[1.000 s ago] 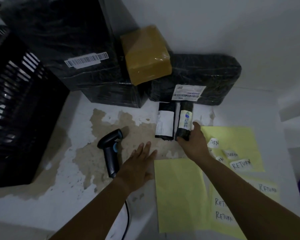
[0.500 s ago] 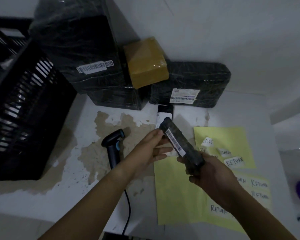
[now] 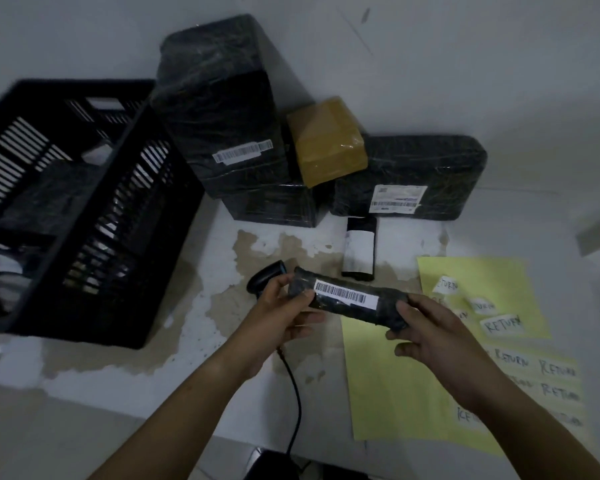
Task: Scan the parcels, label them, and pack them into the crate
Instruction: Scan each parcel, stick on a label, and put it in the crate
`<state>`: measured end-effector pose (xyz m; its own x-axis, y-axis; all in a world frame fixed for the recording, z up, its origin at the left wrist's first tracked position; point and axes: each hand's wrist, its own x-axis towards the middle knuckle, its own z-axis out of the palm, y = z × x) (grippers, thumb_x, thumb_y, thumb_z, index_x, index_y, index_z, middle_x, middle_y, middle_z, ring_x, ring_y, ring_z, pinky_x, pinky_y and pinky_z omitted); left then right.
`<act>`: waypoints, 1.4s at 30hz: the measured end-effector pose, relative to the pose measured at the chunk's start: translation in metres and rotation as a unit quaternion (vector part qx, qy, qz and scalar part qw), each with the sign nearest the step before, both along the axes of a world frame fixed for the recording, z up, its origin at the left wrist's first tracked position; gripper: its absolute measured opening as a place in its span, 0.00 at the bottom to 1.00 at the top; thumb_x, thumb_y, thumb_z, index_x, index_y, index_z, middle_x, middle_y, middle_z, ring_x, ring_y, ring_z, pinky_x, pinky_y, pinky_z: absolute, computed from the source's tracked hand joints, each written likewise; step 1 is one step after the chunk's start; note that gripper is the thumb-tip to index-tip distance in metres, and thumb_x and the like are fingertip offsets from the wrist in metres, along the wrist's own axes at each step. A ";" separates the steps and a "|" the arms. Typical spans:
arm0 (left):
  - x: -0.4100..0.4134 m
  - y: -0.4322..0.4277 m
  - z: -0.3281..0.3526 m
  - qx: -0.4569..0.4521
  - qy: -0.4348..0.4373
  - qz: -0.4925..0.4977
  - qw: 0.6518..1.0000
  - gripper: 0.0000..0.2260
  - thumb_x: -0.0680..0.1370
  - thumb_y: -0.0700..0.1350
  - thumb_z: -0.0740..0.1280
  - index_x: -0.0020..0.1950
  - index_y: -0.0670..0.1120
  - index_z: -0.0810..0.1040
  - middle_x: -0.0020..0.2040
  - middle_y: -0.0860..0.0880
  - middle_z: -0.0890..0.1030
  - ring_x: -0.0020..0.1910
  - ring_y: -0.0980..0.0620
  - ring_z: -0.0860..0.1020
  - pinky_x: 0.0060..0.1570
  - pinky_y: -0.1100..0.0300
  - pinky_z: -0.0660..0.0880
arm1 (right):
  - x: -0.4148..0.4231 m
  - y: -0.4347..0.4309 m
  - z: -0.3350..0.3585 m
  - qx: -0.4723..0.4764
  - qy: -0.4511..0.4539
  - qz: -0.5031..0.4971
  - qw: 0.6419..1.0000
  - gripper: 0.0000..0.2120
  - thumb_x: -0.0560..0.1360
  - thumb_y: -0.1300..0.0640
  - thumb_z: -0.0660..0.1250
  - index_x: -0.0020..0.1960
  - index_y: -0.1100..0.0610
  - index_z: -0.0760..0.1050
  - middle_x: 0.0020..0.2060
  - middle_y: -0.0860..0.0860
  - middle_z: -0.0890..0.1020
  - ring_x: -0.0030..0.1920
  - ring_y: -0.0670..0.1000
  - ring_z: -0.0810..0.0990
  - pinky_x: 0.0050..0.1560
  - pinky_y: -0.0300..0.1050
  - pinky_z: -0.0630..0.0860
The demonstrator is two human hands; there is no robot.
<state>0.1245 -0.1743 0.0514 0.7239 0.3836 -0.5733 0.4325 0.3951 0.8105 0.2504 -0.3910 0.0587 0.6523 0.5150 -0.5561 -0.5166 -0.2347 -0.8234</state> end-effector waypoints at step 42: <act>-0.092 0.170 0.003 -0.080 -0.099 0.145 0.981 0.08 0.84 0.38 0.56 0.58 0.48 0.72 0.50 0.45 0.82 0.36 0.51 0.80 0.35 0.58 0.68 | -0.165 0.139 0.034 -0.135 -0.129 0.111 0.976 0.04 0.80 0.57 0.64 0.55 0.52 0.72 0.35 0.56 0.77 0.33 0.51 0.77 0.38 0.45 0.72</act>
<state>0.0328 -0.0045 0.0541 0.7005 0.5069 -0.5024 0.1242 0.6066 0.7852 0.0855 -0.2520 0.0926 0.6772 0.5173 -0.5232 -0.2119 -0.5438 -0.8120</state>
